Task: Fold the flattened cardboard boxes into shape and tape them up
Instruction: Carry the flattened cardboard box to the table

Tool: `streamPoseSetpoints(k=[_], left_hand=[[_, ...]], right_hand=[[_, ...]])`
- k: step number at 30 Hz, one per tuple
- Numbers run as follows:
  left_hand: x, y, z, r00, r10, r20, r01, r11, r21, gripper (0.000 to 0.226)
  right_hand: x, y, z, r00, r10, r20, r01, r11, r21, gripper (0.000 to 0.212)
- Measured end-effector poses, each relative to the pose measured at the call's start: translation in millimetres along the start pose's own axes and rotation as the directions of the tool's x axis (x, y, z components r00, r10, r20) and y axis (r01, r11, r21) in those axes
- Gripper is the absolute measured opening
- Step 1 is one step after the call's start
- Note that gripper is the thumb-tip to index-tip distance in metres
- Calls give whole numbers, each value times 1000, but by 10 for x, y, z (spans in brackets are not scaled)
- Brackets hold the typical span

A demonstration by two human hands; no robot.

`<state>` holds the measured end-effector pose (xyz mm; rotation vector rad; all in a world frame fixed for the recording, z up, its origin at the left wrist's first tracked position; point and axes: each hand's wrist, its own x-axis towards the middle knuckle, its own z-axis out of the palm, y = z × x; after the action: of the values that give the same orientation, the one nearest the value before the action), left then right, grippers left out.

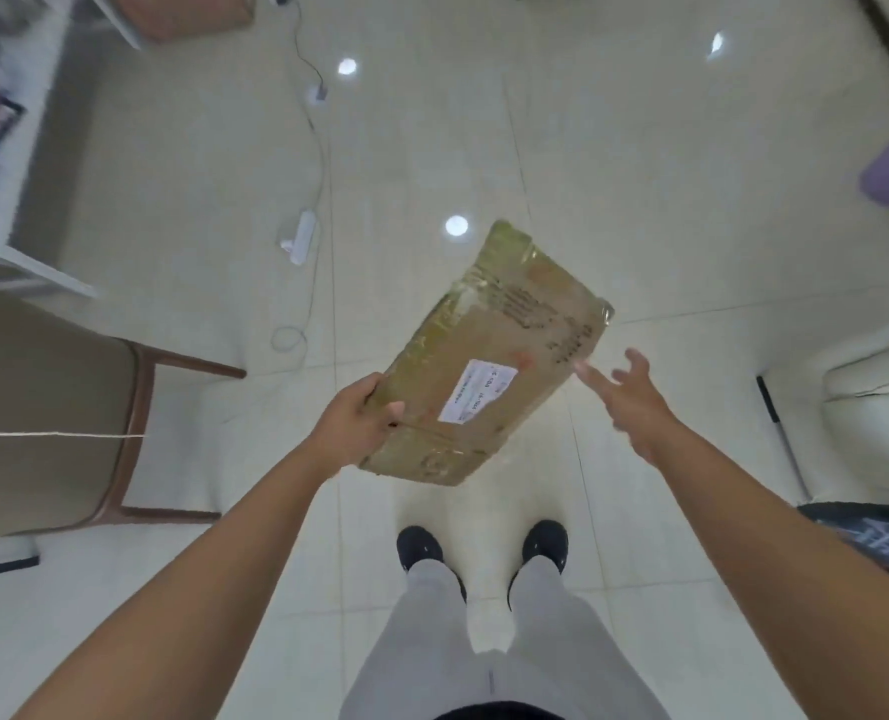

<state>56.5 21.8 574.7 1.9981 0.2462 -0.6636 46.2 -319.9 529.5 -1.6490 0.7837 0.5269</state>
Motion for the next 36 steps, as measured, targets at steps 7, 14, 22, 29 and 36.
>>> streamPoseSetpoints(k=[7,14,22,29,36], left_hand=[[-208,286,283,1000,4,-22,-12,917,-398,27],[-118,605,601,950,17,-312,-103,960,-261,86],[-108,860,777,844,268,-464,-202,961,188,88],[154,945,675,876,301,-376,-190,934,304,68],[790,905,483,913,266,-308,-195,950,245,73]], right_hand=[[-152,-173,369,961,-147,234,42,916,400,60],[-307,-500,231,928,-371,31,352,901,254,54],[-377,-619,167,816,-579,0,574,810,-119,95],[-194,-634,117,759,-637,133,620,645,-447,96],[275,-938,309,791,-609,61,569,694,-441,93]])
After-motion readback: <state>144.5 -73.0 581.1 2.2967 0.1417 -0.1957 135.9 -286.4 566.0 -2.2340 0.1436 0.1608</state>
